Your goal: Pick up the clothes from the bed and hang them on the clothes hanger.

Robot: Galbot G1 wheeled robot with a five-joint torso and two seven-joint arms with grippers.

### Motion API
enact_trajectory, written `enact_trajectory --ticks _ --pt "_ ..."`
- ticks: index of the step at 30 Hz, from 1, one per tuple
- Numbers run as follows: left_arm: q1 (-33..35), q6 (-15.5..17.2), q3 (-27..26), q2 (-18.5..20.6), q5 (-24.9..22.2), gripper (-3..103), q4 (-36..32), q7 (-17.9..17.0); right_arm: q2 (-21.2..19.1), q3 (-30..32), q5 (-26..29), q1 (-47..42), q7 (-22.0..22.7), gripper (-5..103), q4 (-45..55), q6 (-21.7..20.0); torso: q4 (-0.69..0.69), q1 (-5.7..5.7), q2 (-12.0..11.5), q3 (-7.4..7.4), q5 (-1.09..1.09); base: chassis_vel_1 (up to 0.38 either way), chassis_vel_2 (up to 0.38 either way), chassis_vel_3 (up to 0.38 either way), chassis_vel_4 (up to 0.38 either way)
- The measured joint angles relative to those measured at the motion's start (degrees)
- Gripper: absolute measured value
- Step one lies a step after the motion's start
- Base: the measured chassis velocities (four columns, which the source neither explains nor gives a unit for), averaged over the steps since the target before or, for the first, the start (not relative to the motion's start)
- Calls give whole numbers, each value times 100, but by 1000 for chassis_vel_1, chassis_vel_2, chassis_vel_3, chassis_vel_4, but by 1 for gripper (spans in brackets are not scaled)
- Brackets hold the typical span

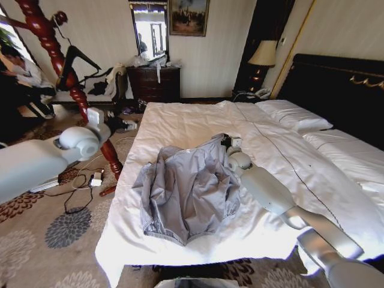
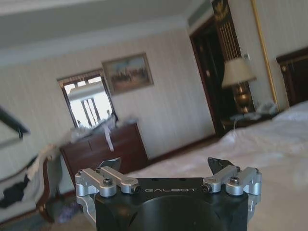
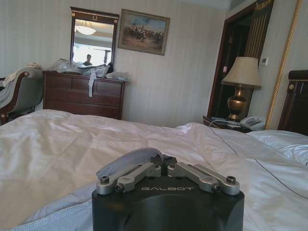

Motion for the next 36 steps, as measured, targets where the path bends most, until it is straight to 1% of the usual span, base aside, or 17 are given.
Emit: enact_trajectory --ticks 2,3,4,6,7,8,10,16,20,25,26,28,29,31,32,34,36 --pt "-110 37 -17 63 16 100 8 -64 -2 12 -4 -7 0 0 12 0 0 0 0 0 1 0 0 0 0" --pt "-252 118 -40 180 182 100 61 -226 11 32 -16 -10 -1 0 14 4 -1 -1 0 0 2 0 0 0 0" --pt "-252 118 -40 180 182 100 61 -226 11 32 -16 -10 -1 0 14 4 -1 -1 0 0 2 0 0 0 0" --pt "-321 283 -196 375 352 100 143 -417 38 67 -37 -10 -35 0 9 15 3 0 0 0 -1 0 0 0 0" --pt "-321 283 -196 375 352 100 143 -417 38 67 -37 -10 -35 0 9 15 3 0 0 0 -1 0 0 0 0" --pt "-464 401 -227 452 303 100 165 -576 17 62 -53 -9 -52 0 21 15 0 1 0 1 0 0 0 0 0" --pt "-743 546 -233 468 193 100 216 -729 -59 10 -94 -30 -77 0 94 18 -1 0 0 0 1 0 0 0 0" --pt "-1349 648 -166 440 -88 100 524 -748 -171 -6 -119 -207 -52 0 242 20 3 -1 0 0 0 0 0 0 0" --pt "-1698 675 -127 398 -327 100 784 -697 -259 -3 -113 -256 -14 0 325 17 0 0 0 0 0 0 0 0 0" --pt "-2265 851 7 291 -1047 100 1183 -653 -353 -8 1 -222 59 0 459 -16 2 0 0 0 -1 0 0 0 0" --pt "-2265 851 7 291 -1047 100 1183 -653 -353 -8 1 -222 59 0 459 -16 2 0 0 0 -1 0 0 0 0" --pt "-2449 1092 75 256 -1353 100 1306 -645 -390 -29 22 -216 78 0 503 -31 3 0 0 0 0 0 0 0 0" --pt "-2589 1320 124 249 -1637 100 1431 -690 -425 -44 39 -215 87 0 540 -40 3 0 0 -1 -1 0 0 0 0" --pt "-2754 1588 143 283 -1991 100 1639 -785 -472 -50 78 -217 96 0 589 -54 2 0 0 0 -2 0 0 0 0" --pt "-2754 1588 143 283 -1991 100 1639 -785 -472 -50 78 -217 96 0 589 -54 2 0 0 0 -2 0 0 0 0" --pt "-2903 1877 154 382 -2251 100 1968 -842 -509 -57 103 -223 109 0 630 -62 0 -1 0 0 -1 0 0 0 0" --pt "-3008 2140 180 500 -2289 100 2327 -850 -527 -68 114 -223 116 0 651 -65 -1 -1 0 0 0 0 0 0 0"
